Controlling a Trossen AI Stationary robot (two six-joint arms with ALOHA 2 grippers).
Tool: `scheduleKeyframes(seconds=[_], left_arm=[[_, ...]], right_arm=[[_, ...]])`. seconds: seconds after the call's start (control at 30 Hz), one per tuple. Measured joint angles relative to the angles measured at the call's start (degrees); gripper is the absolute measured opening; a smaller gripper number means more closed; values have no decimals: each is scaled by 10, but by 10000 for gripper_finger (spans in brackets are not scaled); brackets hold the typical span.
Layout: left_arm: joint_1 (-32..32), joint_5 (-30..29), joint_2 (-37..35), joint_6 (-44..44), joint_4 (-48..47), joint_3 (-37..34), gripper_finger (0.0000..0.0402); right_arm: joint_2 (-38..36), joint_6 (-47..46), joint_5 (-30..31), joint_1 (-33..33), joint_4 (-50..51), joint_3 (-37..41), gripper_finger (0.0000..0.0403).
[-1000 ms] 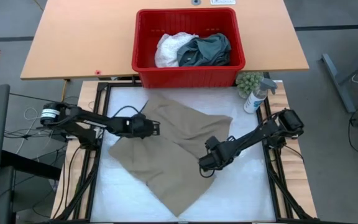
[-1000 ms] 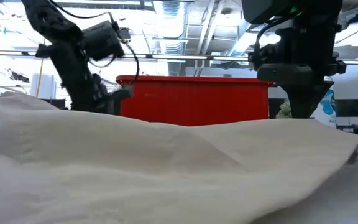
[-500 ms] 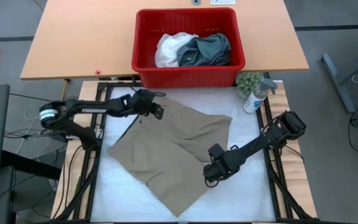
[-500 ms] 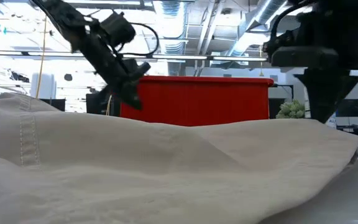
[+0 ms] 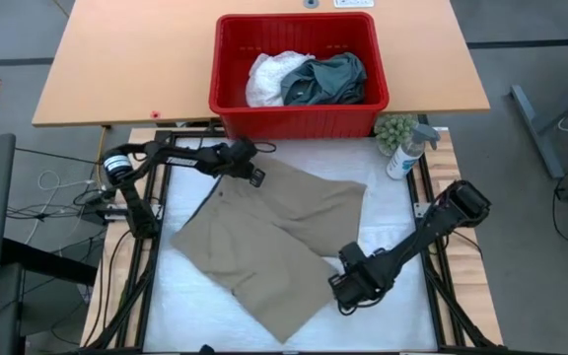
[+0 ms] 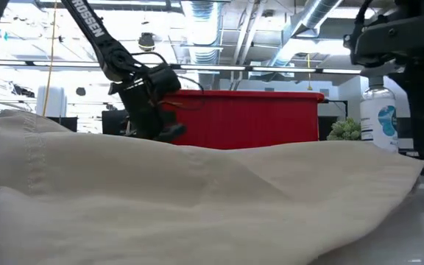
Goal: Fold Laundry from Bin
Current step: Fold the brown short pants in the red bin
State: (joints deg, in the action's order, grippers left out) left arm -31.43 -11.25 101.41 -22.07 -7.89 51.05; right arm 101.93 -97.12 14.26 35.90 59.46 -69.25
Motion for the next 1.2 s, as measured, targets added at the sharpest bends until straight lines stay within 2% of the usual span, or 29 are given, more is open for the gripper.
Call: scheduleKeyframes(seconds=[0.13, 0.23, 0.3, 0.4, 0.47, 0.53, 0.63, 0.73, 0.87, 1.03, 1.2], left_arm=[[-3, -68, -9, -42, -82, 2, 0], [-8, -90, -25, -72, -151, 2, 0], [-8, -92, -38, -96, -191, 1, 0], [-4, -79, -57, -125, -227, 0, 0], [2, -59, -76, -147, -237, 0, 0], [12, -31, -103, -164, -242, 0, 0], [30, 11, -160, -174, -249, 0, 0], [51, 42, -233, -186, -265, 0, 0], [84, 50, -334, -201, -297, 0, 0], [126, 44, -453, -247, -318, 0, 0], [165, 30, -548, -262, -314, 1, 0]], right_arm=[[0, -15, 1, 11, 1, 0, 23], [0, -15, 1, 11, 3, 0, 23], [0, -14, 8, 7, 3, 0, 23], [0, 11, 50, 2, -8, 0, 23], [0, 56, 82, 0, -29, -4, 23], [0, 87, 87, -5, -40, -12, 23], [-1, 160, 101, -9, -71, -19, 23], [-1, 302, 110, -10, -159, -22, 23], [4, 428, 65, -26, -293, -16, 22], [23, 460, 53, -46, -354, -1, 21], [85, 463, 23, -53, -409, -5, 20]])
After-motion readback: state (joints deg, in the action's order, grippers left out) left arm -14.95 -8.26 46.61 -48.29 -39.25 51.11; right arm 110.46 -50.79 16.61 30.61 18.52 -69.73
